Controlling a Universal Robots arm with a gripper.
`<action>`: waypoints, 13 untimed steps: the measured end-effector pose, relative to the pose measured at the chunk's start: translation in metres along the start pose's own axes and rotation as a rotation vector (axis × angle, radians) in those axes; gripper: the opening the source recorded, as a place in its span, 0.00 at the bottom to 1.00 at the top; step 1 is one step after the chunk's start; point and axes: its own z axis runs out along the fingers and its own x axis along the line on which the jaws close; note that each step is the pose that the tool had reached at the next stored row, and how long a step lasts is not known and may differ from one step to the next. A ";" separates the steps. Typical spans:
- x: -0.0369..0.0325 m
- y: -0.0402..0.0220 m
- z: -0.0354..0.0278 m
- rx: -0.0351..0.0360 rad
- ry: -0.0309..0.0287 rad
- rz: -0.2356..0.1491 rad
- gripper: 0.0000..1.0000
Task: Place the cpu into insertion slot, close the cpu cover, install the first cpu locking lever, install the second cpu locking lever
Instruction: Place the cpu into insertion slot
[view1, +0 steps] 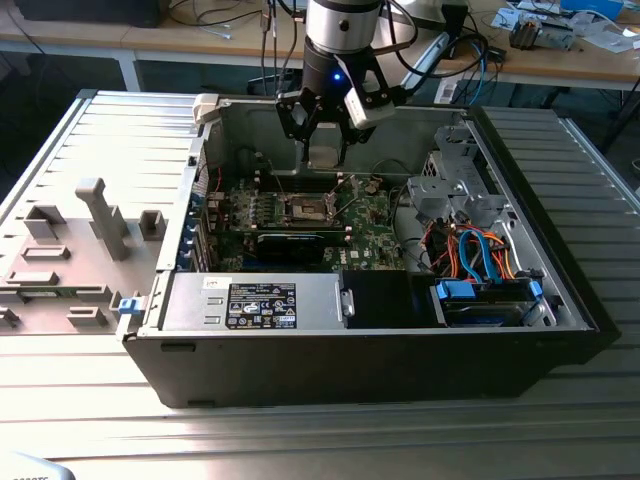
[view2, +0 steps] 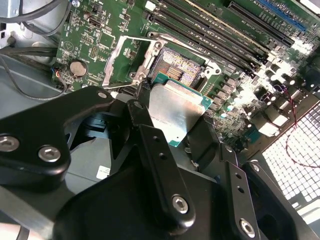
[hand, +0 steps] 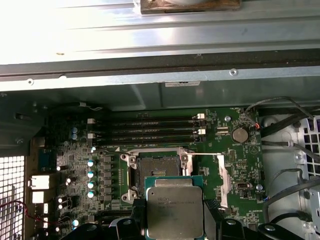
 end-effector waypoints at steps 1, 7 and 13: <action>0.0000 0.0000 0.0000 -0.0001 0.0000 0.000 0.55; 0.0000 0.0000 0.0000 -0.0001 -0.0002 0.003 0.55; 0.0000 0.0000 0.0001 -0.0001 -0.0005 0.006 0.55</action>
